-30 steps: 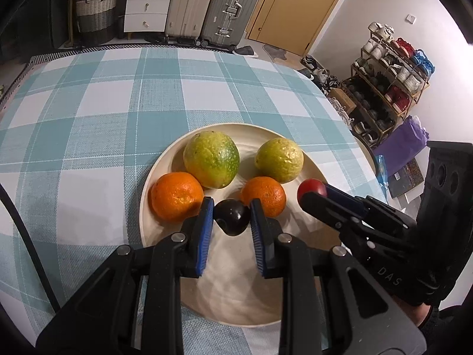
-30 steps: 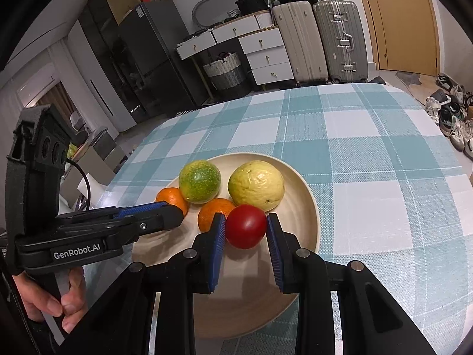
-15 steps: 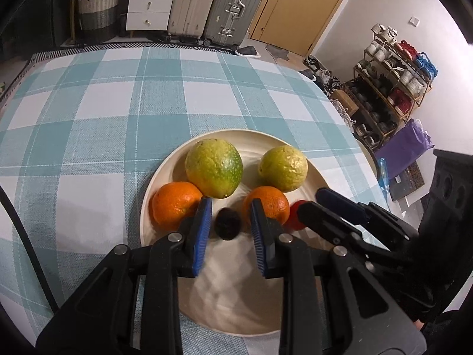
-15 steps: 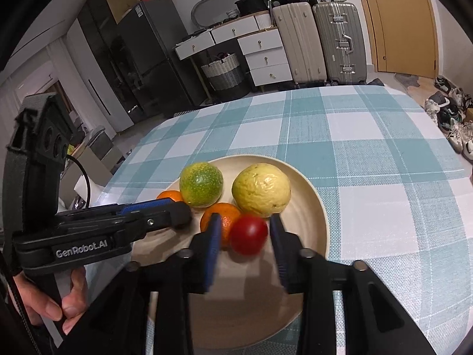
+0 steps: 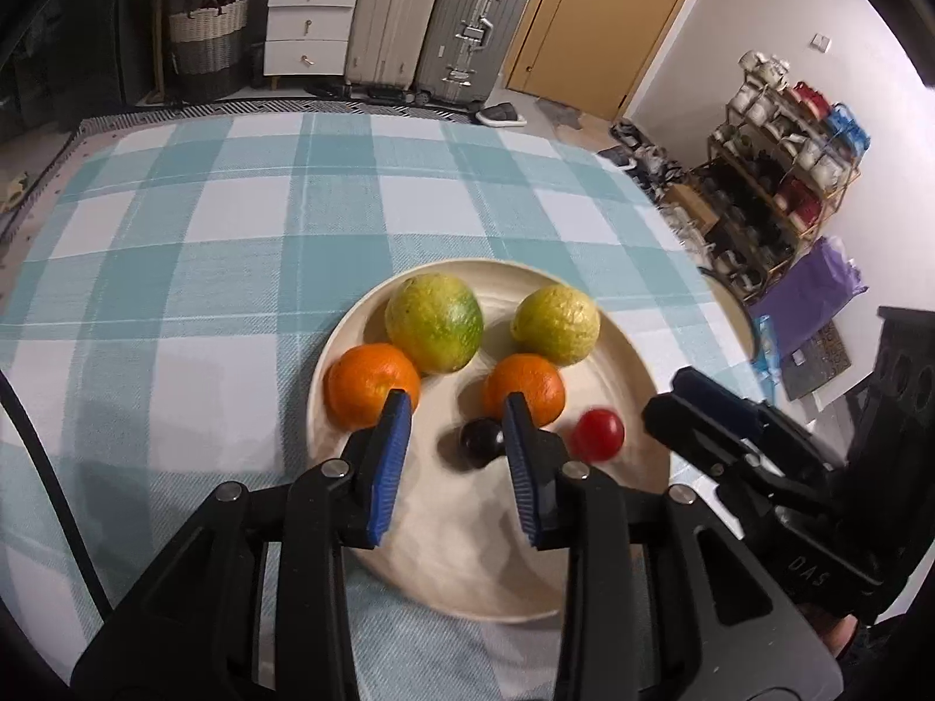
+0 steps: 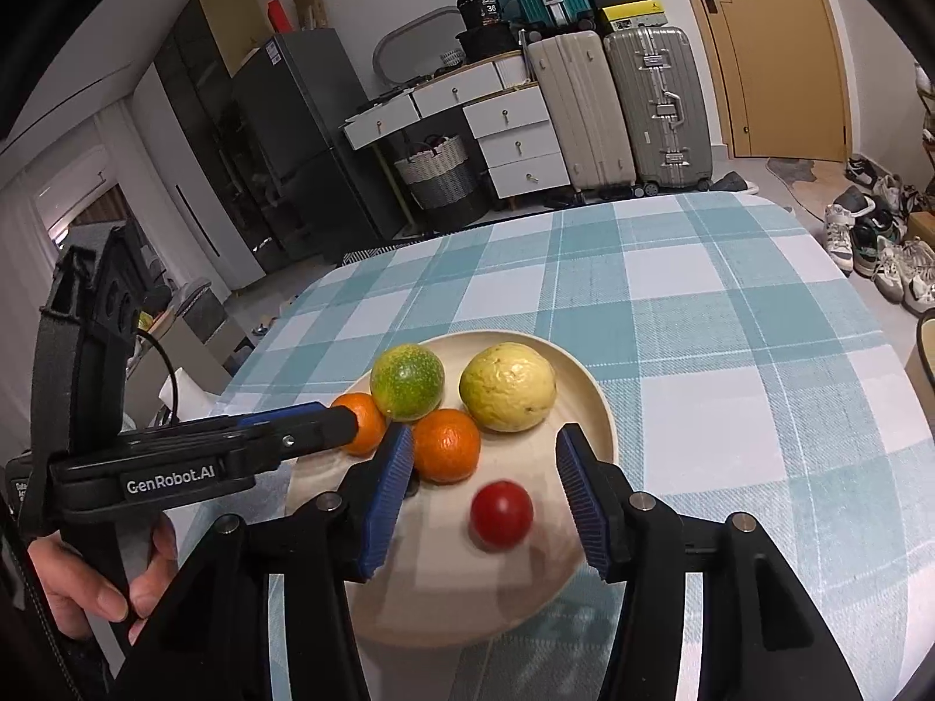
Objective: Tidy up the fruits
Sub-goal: 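Open both grippers to release the plum and tomato onto the plate, then withdraw both grippers from the plate toward the remaining fruits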
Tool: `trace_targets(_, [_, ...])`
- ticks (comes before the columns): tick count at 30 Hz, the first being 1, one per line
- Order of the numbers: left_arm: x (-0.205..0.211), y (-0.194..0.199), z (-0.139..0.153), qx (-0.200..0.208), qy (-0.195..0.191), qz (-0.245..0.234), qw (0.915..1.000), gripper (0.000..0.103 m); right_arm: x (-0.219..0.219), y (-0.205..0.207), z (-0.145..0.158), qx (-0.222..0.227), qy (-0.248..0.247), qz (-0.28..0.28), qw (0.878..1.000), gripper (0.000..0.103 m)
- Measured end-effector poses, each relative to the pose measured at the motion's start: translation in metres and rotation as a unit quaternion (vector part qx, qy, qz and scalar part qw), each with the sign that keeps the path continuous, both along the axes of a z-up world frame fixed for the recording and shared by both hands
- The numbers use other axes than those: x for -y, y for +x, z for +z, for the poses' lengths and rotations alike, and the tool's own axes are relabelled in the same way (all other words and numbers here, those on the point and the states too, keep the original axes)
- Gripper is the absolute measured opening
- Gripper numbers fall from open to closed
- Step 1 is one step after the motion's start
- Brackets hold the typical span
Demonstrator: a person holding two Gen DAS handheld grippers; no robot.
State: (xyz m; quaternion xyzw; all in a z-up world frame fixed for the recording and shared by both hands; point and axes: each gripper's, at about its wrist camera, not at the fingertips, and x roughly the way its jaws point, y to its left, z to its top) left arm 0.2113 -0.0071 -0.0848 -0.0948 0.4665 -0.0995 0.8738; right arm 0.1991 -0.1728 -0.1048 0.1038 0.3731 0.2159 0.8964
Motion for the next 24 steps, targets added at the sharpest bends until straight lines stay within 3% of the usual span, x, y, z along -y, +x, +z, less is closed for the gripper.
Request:
trace_targets(4, [0.001, -0.012, 0.007, 0.006, 0.021, 0.006, 0.9997, 0.029, 0.001, -0.01, 0.002, 0.0, -0.005, -0.001, 1.0, 0.053])
trace_targets(7, [0.001, -0.021, 0.011, 0.004, 0.023, 0.012, 0.9997, 0.037, 0.002, -0.018, 0.005, 0.001, -0.005, 0.0, 1.0, 0.053])
trace_targets(11, [0.001, -0.038, 0.017, 0.006, 0.036, 0.02, 0.9991, 0.048, 0.004, -0.031, 0.011, 0.003, -0.009, -0.002, 1.0, 0.074])
trace_targets(19, [0.001, -0.075, 0.03, 0.034, 0.048, 0.023, 0.998, 0.076, 0.006, -0.06, 0.024, 0.018, -0.017, -0.005, 1.0, 0.086])
trace_targets(24, [0.003, -0.097, 0.036, 0.049, 0.057, 0.019, 0.997, 0.082, 0.006, -0.076, 0.03, 0.025, -0.021, -0.001, 0.999, 0.088])
